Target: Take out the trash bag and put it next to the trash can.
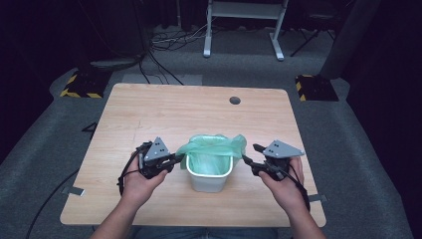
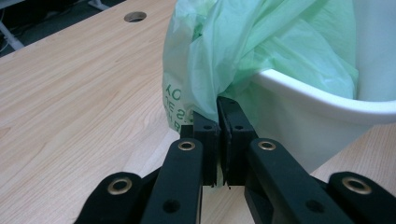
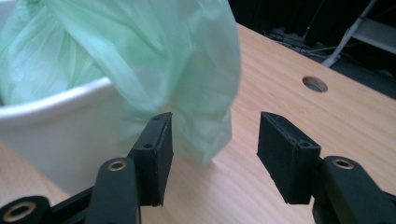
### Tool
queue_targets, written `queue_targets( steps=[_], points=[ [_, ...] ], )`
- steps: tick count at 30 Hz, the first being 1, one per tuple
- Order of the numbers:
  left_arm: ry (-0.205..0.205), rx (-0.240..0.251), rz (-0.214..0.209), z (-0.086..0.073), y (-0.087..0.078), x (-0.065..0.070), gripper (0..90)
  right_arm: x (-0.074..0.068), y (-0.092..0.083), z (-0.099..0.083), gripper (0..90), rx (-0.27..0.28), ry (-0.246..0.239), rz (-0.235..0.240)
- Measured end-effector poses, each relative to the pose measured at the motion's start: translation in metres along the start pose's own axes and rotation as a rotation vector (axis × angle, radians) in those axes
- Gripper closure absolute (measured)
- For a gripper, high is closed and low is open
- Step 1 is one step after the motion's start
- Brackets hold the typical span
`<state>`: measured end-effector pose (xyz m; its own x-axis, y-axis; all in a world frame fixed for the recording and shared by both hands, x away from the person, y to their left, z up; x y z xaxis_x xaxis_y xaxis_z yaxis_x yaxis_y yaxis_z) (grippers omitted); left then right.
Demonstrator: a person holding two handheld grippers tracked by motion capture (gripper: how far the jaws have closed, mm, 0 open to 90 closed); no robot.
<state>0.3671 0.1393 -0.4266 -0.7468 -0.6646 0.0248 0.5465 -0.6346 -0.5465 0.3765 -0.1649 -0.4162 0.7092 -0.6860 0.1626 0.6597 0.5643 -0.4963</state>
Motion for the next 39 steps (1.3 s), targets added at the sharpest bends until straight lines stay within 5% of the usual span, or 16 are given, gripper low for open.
queue_targets(
  steps=[4,5,10,16,21,24,32,39],
  points=[
    [-0.009,0.003,-0.005,0.000,0.000,0.000,86.3,-0.004,-0.012,-0.007,57.1,-0.008,0.016,0.028],
    [-0.009,0.001,-0.004,0.000,0.000,0.000,85.9,-0.009,-0.018,-0.009,72.4,-0.018,0.028,0.065],
    [-0.002,-0.004,0.006,0.001,0.001,-0.001,84.3,-0.021,-0.023,-0.012,84.9,-0.043,0.050,0.116],
    [-0.019,-0.003,-0.004,0.001,0.003,0.001,82.9,-0.050,-0.027,-0.013,87.8,-0.061,0.026,0.212],
    [-0.020,0.007,-0.001,0.002,0.002,0.002,80.7,-0.056,-0.005,-0.015,87.1,-0.071,0.034,0.230],
    [-0.031,0.010,0.007,0.001,0.003,-0.001,69.2,-0.049,0.011,-0.013,84.8,-0.066,0.040,0.213],
    [-0.038,0.030,0.014,0.006,0.003,-0.009,72.6,-0.009,0.036,0.003,73.4,-0.030,0.084,0.114],
    [-0.042,0.064,0.024,0.021,-0.002,-0.013,75.9,0.010,0.035,0.036,69.6,0.027,0.096,0.065]
  ],
)
Point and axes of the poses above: each handheld gripper's, and its own axes: y roughly forward along the jaws, z roughly out of its top, x roughly to its right, the point moved 5 cm from there along y, roughly forward along the jaws, and after that the axes turned 3 degrees about -y, right-handed, at the moved point
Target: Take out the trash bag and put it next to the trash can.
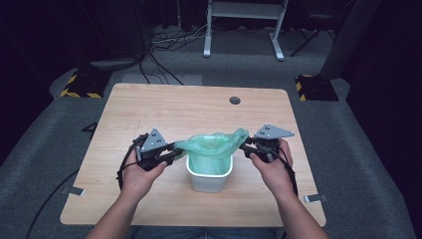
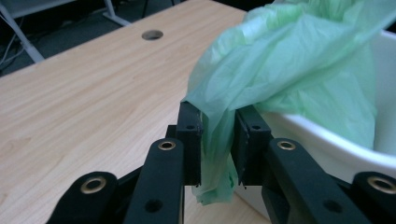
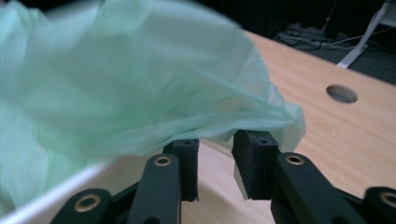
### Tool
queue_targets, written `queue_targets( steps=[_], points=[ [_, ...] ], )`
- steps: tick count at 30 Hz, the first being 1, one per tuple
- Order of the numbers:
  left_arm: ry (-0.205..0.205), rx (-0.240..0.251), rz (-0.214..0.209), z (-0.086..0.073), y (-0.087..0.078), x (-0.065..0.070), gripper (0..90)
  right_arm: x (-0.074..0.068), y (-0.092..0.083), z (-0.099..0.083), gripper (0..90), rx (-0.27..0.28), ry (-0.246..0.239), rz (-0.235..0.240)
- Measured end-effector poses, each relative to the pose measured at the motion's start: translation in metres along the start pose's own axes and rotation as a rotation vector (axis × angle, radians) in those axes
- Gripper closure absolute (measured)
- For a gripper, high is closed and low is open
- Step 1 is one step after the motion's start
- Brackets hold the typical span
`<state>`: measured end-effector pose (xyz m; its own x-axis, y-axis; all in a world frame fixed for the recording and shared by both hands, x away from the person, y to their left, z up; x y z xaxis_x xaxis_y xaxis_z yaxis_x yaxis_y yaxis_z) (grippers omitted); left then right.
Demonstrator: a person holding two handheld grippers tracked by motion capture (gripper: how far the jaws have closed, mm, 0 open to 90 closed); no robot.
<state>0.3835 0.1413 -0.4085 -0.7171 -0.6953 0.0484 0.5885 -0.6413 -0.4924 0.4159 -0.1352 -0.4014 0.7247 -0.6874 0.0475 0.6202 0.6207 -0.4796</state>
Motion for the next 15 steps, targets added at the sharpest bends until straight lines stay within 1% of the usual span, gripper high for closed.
queue_targets(
  steps=[1,3,4,5,8,9,11,12,13,14,15],
  points=[
    [0.004,0.003,0.003,0.002,0.000,0.000,76.5,0.000,0.000,0.005,68.2,0.010,-0.003,-0.003],
    [0.007,0.005,-0.008,0.006,-0.001,0.003,78.3,-0.002,0.000,0.014,65.6,0.029,-0.011,-0.005],
    [0.023,0.007,0.001,0.008,-0.001,0.003,79.3,-0.004,0.001,0.018,63.8,0.038,-0.014,0.000],
    [0.021,0.009,-0.009,0.011,-0.001,0.005,79.8,-0.007,0.002,0.022,62.0,0.047,-0.012,0.009],
    [0.030,0.018,-0.011,0.017,-0.002,0.007,82.0,-0.017,0.005,0.033,56.7,0.073,-0.008,0.040],
    [0.029,0.016,-0.019,0.019,-0.003,0.009,82.5,-0.021,0.007,0.036,55.0,0.080,-0.012,0.050],
    [0.034,0.023,-0.019,0.023,-0.002,0.010,83.7,-0.028,0.011,0.042,50.1,0.089,-0.020,0.080],
    [0.030,0.022,-0.030,0.025,-0.001,0.011,84.1,-0.033,0.013,0.045,47.2,0.093,-0.029,0.104],
    [0.039,0.023,-0.028,0.028,-0.001,0.011,84.6,-0.038,0.015,0.047,44.4,0.092,-0.036,0.127],
    [0.040,0.028,-0.029,0.030,0.000,0.012,85.0,-0.042,0.017,0.049,41.5,0.084,-0.050,0.143],
    [0.032,0.028,-0.043,0.032,0.001,0.014,85.4,-0.046,0.019,0.050,38.1,0.074,-0.062,0.156]
  ],
)
Point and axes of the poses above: each handheld gripper's, and its own axes: y roughly forward along the jaws, z roughly out of its top, x roughly to its right, the point moved 5 cm from there along y, roughly forward along the jaws, and after that the axes turned 3 degrees about -y, right-handed, at the moved point
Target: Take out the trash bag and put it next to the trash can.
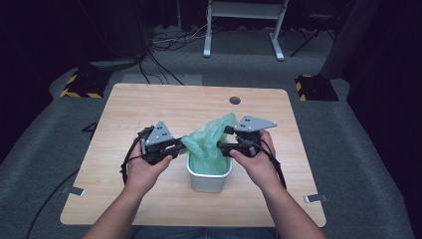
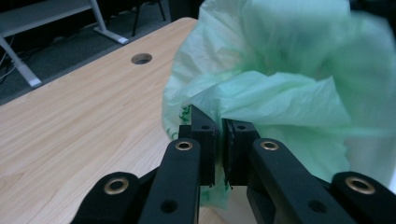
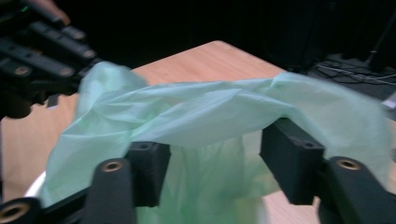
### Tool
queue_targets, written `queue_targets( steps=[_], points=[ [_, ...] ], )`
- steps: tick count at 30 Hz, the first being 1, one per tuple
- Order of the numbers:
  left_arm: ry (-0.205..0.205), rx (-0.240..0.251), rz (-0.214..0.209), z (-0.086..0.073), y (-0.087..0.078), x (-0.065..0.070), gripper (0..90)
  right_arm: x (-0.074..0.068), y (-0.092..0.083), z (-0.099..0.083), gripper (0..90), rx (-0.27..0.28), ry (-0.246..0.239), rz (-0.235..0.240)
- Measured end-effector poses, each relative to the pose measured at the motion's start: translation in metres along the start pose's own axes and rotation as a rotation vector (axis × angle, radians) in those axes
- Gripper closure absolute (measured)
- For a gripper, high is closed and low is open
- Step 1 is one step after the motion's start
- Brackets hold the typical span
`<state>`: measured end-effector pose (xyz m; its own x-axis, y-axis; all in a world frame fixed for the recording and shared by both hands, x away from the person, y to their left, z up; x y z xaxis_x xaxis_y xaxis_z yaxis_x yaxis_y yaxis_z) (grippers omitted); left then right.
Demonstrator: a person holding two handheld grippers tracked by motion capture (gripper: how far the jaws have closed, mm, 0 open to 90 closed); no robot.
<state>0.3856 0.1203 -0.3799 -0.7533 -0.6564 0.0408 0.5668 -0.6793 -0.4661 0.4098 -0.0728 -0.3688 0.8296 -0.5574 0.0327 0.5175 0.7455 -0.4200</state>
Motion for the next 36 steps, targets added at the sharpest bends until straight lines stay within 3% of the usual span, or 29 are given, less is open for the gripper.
queue_targets(
  steps=[5,9,13,16,19,22,26,28,30,33,36],
  points=[
    [0.011,0.013,-0.013,0.009,0.005,0.006,86.4,-0.014,0.014,0.002,29.1,-0.053,-0.039,0.074],
    [0.019,0.015,-0.023,0.012,0.006,0.010,87.2,-0.021,0.029,-0.002,25.6,-0.128,-0.094,0.084],
    [0.018,0.025,-0.061,0.013,0.006,0.016,87.9,-0.024,0.038,-0.003,25.7,-0.165,-0.106,0.093],
    [0.052,0.019,-0.061,0.013,0.006,0.019,88.8,-0.026,0.045,-0.005,26.8,-0.189,-0.098,0.114],
    [0.054,0.014,-0.065,0.011,0.005,0.021,88.9,-0.025,0.047,-0.007,33.0,-0.209,-0.082,0.133],
    [0.040,0.011,-0.068,0.008,0.005,0.019,88.0,-0.028,0.047,-0.010,56.3,-0.252,-0.091,0.178],
    [0.016,0.023,-0.051,0.004,0.004,0.015,79.2,-0.033,0.047,-0.013,84.3,-0.283,-0.096,0.219],
    [0.011,0.041,-0.018,0.002,0.002,0.011,65.5,-0.034,0.045,-0.013,88.1,-0.278,-0.103,0.221],
    [-0.002,0.052,-0.007,-0.001,-0.003,0.007,60.7,-0.033,0.043,-0.012,89.4,-0.265,-0.093,0.233],
    [-0.018,0.059,0.027,-0.005,-0.010,0.000,46.3,-0.032,0.039,-0.009,89.9,-0.240,-0.075,0.230],
    [-0.033,0.055,0.027,-0.011,-0.014,-0.004,39.1,-0.031,0.035,-0.006,89.9,-0.216,-0.068,0.226]
  ],
)
Point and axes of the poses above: each handheld gripper's, and its own axes: y roughly forward along the jaws, z roughly out of its top, x roughly to its right, the point moved 5 cm from there along y, roughly forward along the jaws, and after that the axes turned 3 degrees about -y, right-handed, at the moved point
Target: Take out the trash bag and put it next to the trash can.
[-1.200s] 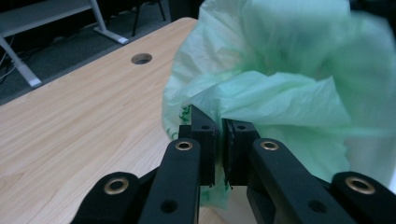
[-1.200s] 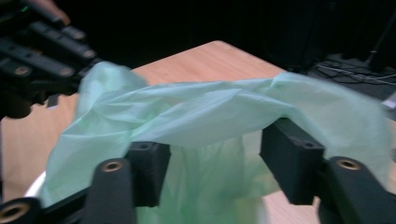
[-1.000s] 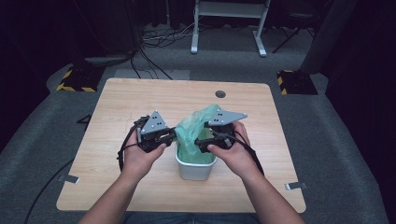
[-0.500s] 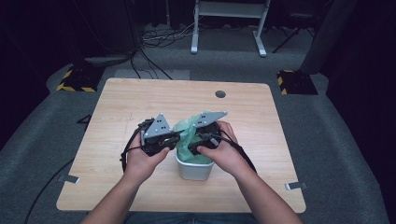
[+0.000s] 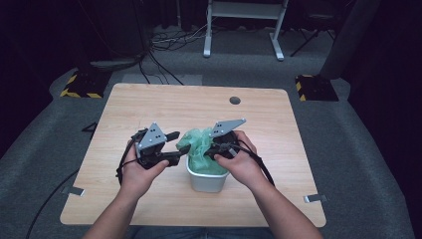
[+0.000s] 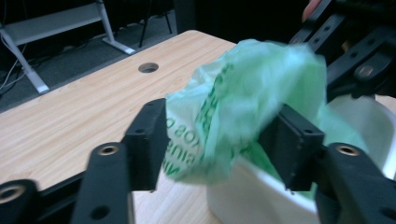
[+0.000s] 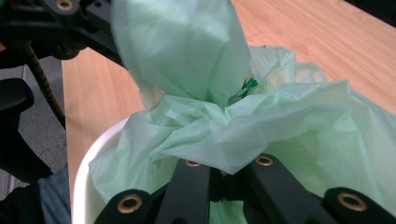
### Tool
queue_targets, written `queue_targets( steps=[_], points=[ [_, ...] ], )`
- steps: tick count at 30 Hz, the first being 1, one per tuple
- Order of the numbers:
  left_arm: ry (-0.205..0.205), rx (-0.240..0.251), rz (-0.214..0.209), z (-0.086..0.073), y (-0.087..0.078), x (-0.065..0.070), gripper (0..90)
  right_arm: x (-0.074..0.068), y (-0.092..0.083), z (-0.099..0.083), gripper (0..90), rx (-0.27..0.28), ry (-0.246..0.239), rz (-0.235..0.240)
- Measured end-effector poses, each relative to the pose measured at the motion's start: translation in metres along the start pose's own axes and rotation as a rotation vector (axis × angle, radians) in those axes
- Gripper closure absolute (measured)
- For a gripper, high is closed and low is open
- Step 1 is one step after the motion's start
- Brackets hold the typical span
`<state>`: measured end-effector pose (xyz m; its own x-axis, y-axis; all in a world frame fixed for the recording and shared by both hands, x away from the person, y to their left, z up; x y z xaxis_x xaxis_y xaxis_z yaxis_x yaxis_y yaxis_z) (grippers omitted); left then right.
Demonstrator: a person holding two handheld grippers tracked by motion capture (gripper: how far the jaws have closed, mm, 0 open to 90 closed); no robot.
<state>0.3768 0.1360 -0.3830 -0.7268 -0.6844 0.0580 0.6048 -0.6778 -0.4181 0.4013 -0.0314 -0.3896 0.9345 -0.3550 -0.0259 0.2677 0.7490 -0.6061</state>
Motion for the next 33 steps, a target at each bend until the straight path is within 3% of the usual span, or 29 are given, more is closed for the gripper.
queue_targets(
  steps=[3,8,12,13,14,16,18,21,24,27,31,33],
  points=[
    [-0.016,-0.032,-0.029,-0.006,0.002,0.002,35.9,0.000,-0.005,0.002,90.0,0.019,-0.003,-0.018],
    [-0.003,-0.045,-0.031,-0.011,0.004,0.002,35.9,0.001,-0.014,0.007,90.0,0.045,0.000,-0.025],
    [-0.004,-0.015,-0.062,-0.007,0.004,0.005,49.4,0.002,-0.017,0.008,89.0,0.032,0.003,-0.009],
    [-0.005,-0.006,-0.076,-0.004,0.004,0.006,58.0,0.001,-0.016,0.007,84.3,0.027,0.005,-0.005],
    [-0.008,-0.002,-0.090,-0.001,0.004,0.007,66.4,0.001,-0.015,0.007,74.2,0.026,0.005,-0.002],
    [-0.005,0.002,-0.107,0.006,0.006,0.008,75.0,-0.001,-0.010,0.007,51.8,0.024,-0.009,0.007],
    [0.007,-0.006,-0.119,0.011,0.009,0.010,80.9,-0.002,-0.005,0.008,38.3,0.019,-0.048,-0.009],
    [0.019,0.006,-0.138,0.019,0.012,0.018,87.1,-0.003,0.003,0.007,32.3,0.006,-0.073,-0.015],
    [0.025,0.010,-0.165,0.024,0.014,0.024,88.6,-0.004,0.010,0.008,31.6,0.006,-0.081,0.017],
    [0.039,0.004,-0.198,0.027,0.017,0.033,89.2,-0.004,0.013,0.008,35.8,0.020,-0.071,0.037],
    [0.073,-0.004,-0.206,0.028,0.019,0.039,89.4,-0.005,0.012,0.007,77.6,0.032,-0.080,0.082],
    [0.074,0.006,-0.199,0.028,0.017,0.038,88.9,-0.006,0.011,0.006,86.6,0.031,-0.092,0.081]
  ],
)
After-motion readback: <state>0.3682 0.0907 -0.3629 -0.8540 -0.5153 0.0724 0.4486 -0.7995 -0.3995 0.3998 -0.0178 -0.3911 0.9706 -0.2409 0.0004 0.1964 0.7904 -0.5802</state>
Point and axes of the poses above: each handheld gripper's, and its own axes: y roughly forward along the jaws, z roughly out of its top, x roughly to its right, the point moved 5 cm from there along y, roughly forward along the jaws, and after that the axes turned 3 degrees about -y, right-handed, at the moved point
